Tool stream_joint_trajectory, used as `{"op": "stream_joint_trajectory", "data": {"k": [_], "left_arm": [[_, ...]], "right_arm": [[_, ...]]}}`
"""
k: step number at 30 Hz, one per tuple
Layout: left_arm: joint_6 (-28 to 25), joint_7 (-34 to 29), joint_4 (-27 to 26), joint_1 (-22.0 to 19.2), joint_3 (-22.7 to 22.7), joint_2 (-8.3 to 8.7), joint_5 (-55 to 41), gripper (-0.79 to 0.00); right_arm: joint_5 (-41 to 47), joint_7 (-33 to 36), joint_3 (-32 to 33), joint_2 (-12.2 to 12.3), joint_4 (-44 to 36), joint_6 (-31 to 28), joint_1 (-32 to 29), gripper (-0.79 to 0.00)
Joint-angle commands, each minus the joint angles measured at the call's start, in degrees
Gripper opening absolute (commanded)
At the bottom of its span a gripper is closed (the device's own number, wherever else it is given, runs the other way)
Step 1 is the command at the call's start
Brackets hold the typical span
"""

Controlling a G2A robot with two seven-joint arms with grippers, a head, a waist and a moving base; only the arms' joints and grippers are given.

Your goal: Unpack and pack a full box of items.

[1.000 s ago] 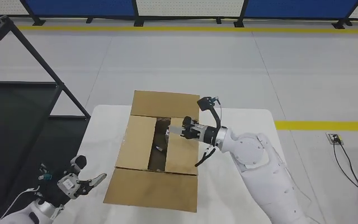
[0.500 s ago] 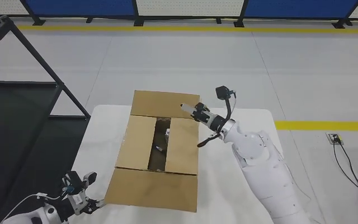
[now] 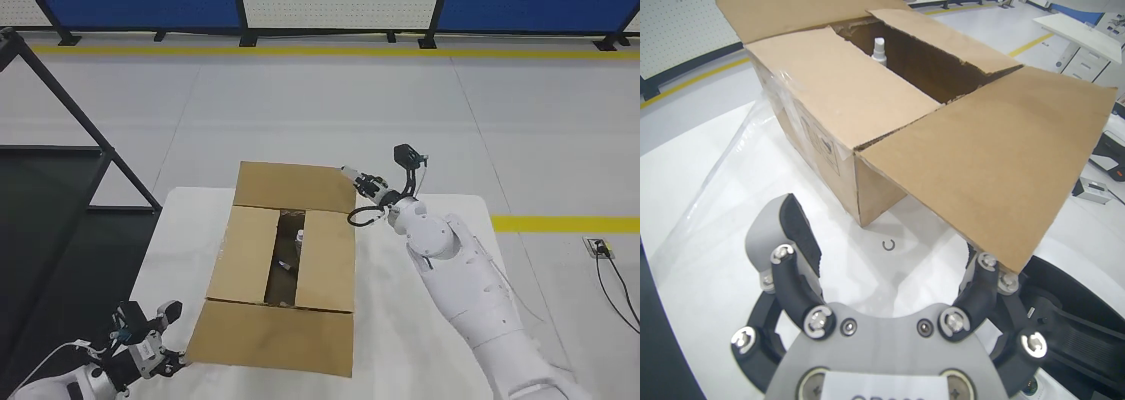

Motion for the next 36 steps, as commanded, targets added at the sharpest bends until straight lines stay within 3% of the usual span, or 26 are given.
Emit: {"op": "stream_joint_trajectory", "data": {"k": [1, 10, 20, 30, 36], "left_arm": [[0.2, -0.1, -0.3, -0.2, 0.1, 0.11, -1.3, 0.0], [4.0, -1.3, -1.5, -1.9, 0.6, 0.42, -6.9, 0.0], [10.5, -2.2, -3.0, -3.5, 2.0, 0.46, -11.5, 0.0], [21.4, -3.3, -4.6, -5.1, 4.8, 0.09, -12.0, 0.0], [28.3, -2.9, -5.2, -6.3, 7.2, -0.26, -9.6, 0.0]], "right_arm": [[0.7, 0.8, -0.5, -0.4, 3.2, -1.4, 1.5, 0.0], [6.4, 6.6, -1.1, -1.8, 11.4, -10.6, 5.6, 0.0], [12.4, 11.5, 0.6, -2.1, 15.0, -19.7, 7.4, 0.0], [16.1, 15.9, 2.8, -1.2, 12.9, -25.7, 7.2, 0.0], [16.1, 19.5, 3.8, -0.2, 7.3, -26.6, 5.5, 0.0]]}}
